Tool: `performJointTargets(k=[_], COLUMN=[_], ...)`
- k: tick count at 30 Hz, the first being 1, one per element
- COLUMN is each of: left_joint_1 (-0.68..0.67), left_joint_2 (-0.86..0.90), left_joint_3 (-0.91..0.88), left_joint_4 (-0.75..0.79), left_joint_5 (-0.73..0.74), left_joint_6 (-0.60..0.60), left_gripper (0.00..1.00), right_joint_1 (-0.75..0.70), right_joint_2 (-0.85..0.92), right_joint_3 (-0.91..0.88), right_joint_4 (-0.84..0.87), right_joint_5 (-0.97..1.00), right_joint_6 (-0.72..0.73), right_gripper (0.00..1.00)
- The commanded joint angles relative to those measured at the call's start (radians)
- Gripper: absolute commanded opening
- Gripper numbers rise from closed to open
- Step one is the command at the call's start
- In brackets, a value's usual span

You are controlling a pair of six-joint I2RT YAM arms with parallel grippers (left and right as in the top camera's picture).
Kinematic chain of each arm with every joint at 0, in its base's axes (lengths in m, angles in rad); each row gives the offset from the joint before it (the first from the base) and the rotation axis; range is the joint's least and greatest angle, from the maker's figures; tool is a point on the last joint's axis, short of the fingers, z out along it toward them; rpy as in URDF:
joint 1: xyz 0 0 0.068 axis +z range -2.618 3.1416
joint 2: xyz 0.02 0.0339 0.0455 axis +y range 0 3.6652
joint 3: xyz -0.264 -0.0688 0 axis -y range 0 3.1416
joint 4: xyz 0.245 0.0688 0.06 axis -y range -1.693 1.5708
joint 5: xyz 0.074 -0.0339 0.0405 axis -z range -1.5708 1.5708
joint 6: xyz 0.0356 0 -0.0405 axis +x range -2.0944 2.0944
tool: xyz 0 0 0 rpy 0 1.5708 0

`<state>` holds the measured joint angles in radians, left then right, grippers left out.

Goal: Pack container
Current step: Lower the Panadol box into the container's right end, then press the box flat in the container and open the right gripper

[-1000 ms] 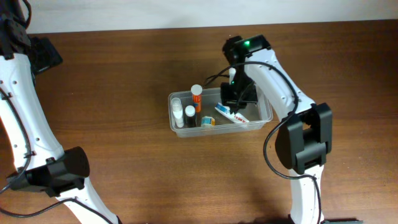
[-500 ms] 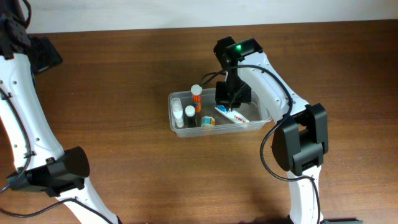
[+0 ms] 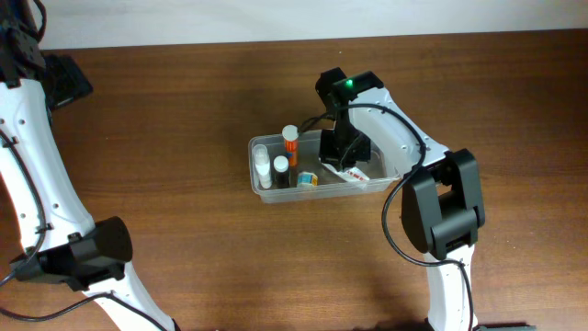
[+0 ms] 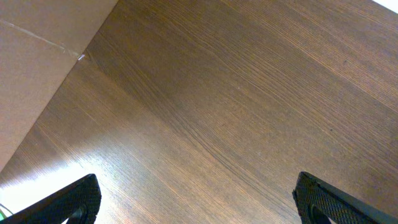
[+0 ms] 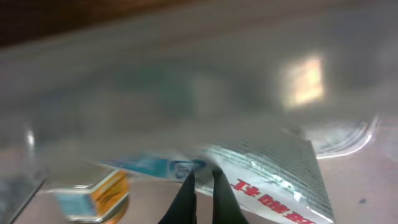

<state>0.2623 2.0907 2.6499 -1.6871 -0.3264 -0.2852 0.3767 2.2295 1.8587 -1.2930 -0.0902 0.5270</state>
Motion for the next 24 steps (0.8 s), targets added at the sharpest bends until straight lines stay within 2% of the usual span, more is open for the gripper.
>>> performJointTargets(k=[1,8,12,18,24], left_joint_1=[0.003,0.003,0.003,0.003,0.003], left_joint_2=[0.005,0.005,0.005,0.005,0.005], left_joint_3=[0.003,0.003,0.003,0.003,0.003], left_joint_4=[0.0,0.0,0.0,0.0,0.0], left_joint_5=[-0.01,-0.01,-0.01,-0.01,-0.01], left_joint_6=[-0.01,-0.01,-0.01,-0.01,-0.01], left_gripper=[1.0,1.0,1.0,1.0,1.0], right_joint_1=[0.004,0.003,0.003,0.0,-0.025], right_joint_2=[-0.001,-0.001,-0.002,-0.002,-0.002], right_joint_3=[-0.046,-0.061,-0.061,-0.061,-0.05], right_joint_4=[0.02,0.069,0.103,0.135,0.176], right_joint_5=[0.109,0.179,0.211,0.309,0.319], right_joint_6=[0.013,0.0,-0.079,-0.105,-0.124], right_gripper=[0.04,0.04,0.04,0.04,0.04])
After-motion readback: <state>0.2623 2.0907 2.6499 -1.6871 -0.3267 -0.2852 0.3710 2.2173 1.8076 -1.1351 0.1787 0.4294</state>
